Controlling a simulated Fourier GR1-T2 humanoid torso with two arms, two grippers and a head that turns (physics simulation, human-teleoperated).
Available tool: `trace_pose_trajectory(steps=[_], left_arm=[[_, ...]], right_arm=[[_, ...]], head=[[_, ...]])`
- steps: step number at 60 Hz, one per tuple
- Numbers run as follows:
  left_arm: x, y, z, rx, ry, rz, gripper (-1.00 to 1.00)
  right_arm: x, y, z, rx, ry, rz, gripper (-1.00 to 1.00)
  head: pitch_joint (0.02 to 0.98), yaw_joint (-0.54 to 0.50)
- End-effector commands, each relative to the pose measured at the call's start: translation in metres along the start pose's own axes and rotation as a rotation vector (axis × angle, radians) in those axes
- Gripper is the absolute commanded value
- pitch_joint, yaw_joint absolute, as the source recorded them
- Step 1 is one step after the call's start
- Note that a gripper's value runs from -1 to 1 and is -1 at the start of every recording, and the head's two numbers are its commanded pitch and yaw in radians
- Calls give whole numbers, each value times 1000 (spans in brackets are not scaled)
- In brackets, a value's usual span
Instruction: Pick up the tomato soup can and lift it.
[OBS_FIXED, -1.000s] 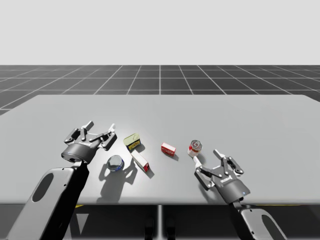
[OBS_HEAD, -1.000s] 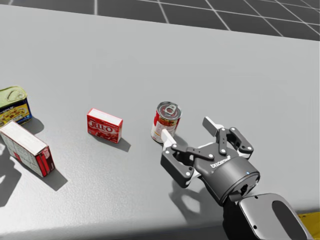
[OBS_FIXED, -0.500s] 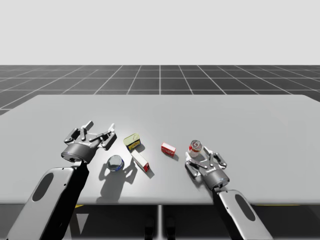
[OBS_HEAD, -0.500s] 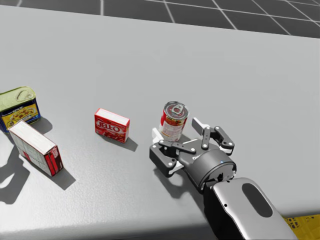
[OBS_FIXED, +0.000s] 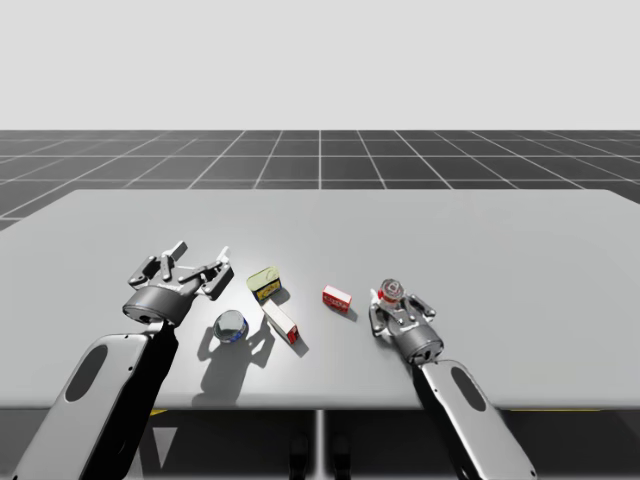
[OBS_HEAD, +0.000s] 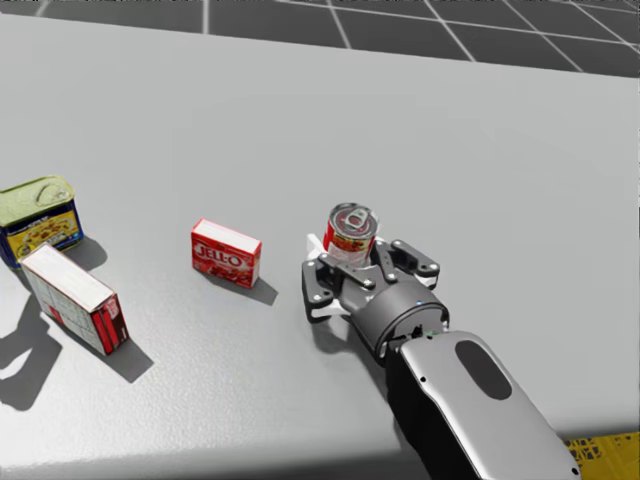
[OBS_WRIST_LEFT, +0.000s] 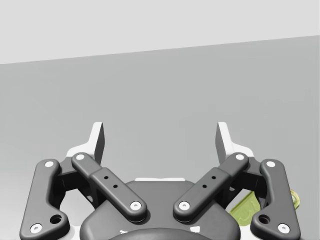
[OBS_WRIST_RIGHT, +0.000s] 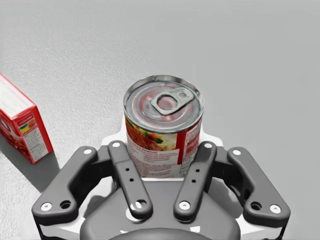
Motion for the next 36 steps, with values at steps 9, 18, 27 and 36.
trace_pose_trajectory(steps=[9,18,27,36], left_arm=[[-1,0,0,0,1,-4,-1000],[-1,-1,0,-1,5,-8,-1000],[-2,-1,0,-2,7,-8,-1000],[-2,-1,0,-1,8,-6,-1000]], right_arm=[[-5,-4,0,-47,14,-12,1000],[-5,-4,0,-46,14,-8,1000],[-6,-3,1,-47,14,1,1000],[-6,-3,1,-47,14,7,1000]], head=[[700,-246],[566,-262],[480,-271],[439,-273]])
